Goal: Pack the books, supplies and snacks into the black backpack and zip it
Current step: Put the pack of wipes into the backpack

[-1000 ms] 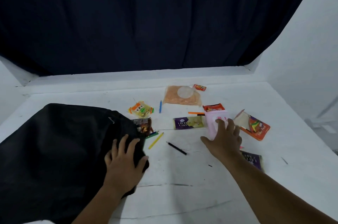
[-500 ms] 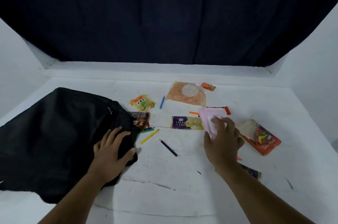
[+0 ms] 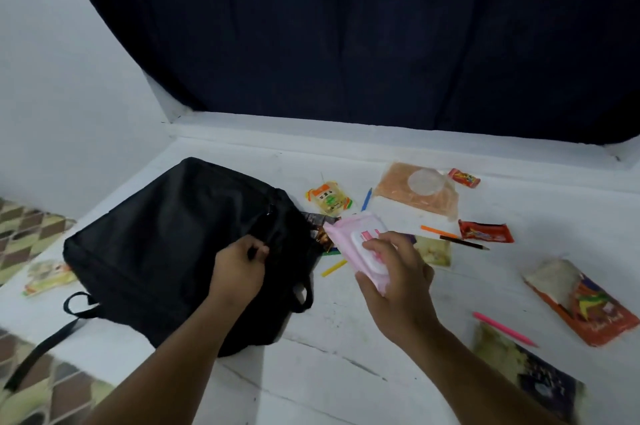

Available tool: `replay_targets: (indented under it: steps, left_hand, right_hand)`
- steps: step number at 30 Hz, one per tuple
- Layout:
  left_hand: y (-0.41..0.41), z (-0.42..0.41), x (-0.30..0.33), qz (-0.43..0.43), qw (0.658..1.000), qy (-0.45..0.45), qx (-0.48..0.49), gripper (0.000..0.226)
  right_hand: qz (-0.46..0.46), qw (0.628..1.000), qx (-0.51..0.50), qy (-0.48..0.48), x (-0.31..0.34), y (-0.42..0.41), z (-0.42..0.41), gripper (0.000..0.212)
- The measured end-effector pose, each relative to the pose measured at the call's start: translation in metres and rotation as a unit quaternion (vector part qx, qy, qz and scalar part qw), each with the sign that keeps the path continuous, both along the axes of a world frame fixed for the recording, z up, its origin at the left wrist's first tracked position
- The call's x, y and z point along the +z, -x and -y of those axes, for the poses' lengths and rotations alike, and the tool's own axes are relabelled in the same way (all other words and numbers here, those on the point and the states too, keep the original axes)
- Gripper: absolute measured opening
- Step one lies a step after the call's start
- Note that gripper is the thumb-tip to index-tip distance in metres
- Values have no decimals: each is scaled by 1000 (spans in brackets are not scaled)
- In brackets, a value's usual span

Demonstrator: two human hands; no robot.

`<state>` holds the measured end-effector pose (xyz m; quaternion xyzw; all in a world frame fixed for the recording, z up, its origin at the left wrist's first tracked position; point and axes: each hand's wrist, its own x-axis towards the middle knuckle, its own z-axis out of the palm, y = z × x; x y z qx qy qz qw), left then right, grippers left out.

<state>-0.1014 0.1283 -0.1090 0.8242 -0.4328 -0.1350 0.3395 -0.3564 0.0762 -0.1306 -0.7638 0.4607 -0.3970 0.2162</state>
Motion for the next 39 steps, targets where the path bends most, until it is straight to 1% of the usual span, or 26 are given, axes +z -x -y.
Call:
replay_targets:
  steps: [3,5,8,9,11,12,13,14,15,16,17,18,19,20,22,23,25,26,28,29,30,33,34,35,38,39]
  left_hand:
    - [-22,4,29,-110,990,64,60,16]
    - [-49,6,49,-161,980,74,89,16]
    - [-94,0,77,-241,964,60,96,16]
    - [-106,-2,86,-266,956,67,100,18]
    - [-129,-4,101,-285,947,100,108,26]
    - [-139,-6,107,-292,944,110,107,25]
    - [-147,-9,112,-316,938,105,100,19]
    - [-155,-10,115,-352,928,85,82,20]
    - [-161,-11,118,-384,920,56,57,36]
    - [-167,-12,118,-387,922,24,17,53]
    - [-171,-13,118,-343,939,-13,-35,68]
    - [-176,-11,115,-241,966,-55,-79,80]
    - [-182,-7,111,-119,982,-100,-103,90]
    - [-186,-4,106,-14,986,-126,-106,96]
    - [-187,-2,104,114,980,-139,-88,100]
    - [-185,-2,100,182,970,-139,-77,98]
    - [-176,-3,90,315,934,-146,-87,78]
    - [-168,-4,85,335,924,-153,-107,64]
    - [-151,-5,75,282,930,-198,-126,45]
    - [-142,-7,69,257,931,-232,-116,44]
    - [-136,-10,64,241,931,-254,-99,51]
    - [-123,-18,53,204,928,-302,-84,109]
    - [-123,-20,50,202,926,-307,-89,119]
    - [-123,-20,50,204,928,-298,-91,117]
    - [-128,-19,54,213,950,-212,-84,83]
    - [-130,-20,60,207,959,-178,-81,76]
  right_hand:
    - [9,1000,22,14,3,-25,0,39]
    - [16,999,36,29,6,-45,-1,41]
    - [35,995,77,59,11,-77,-4,43]
    - [35,992,94,70,14,-87,-5,43]
    - [26,988,125,82,18,-106,-7,42]
    - [17,987,135,83,19,-115,-9,42]
    - [9,986,141,83,20,-124,-10,42]
    - [3,986,145,84,19,-131,-11,41]
    - [-1,985,150,86,19,-138,-11,40]
    - [-5,984,153,88,17,-144,-10,41]
    - [-9,984,155,88,15,-149,-9,41]
    - [-14,984,154,86,13,-153,-7,42]
    - [-16,985,150,81,12,-155,-5,42]
    - [-17,986,145,76,10,-157,-2,41]
    - [-19,988,137,67,8,-161,1,40]
    - [-21,988,136,65,7,-162,2,41]
    - [-23,988,140,64,6,-165,5,41]
    - [-24,987,143,64,5,-167,7,40]
    - [-24,987,146,59,4,-169,10,40]
    - [-24,987,147,55,2,-169,11,40]
    - [-24,987,149,52,1,-169,12,40]
    - [-22,985,162,48,-1,-167,16,39]
    - [-22,984,169,49,-2,-166,17,39]
    - [-21,983,176,50,-2,-166,18,38]
    - [-15,980,194,47,-4,-164,22,36]
    - [-13,978,201,45,-4,-164,23,36]
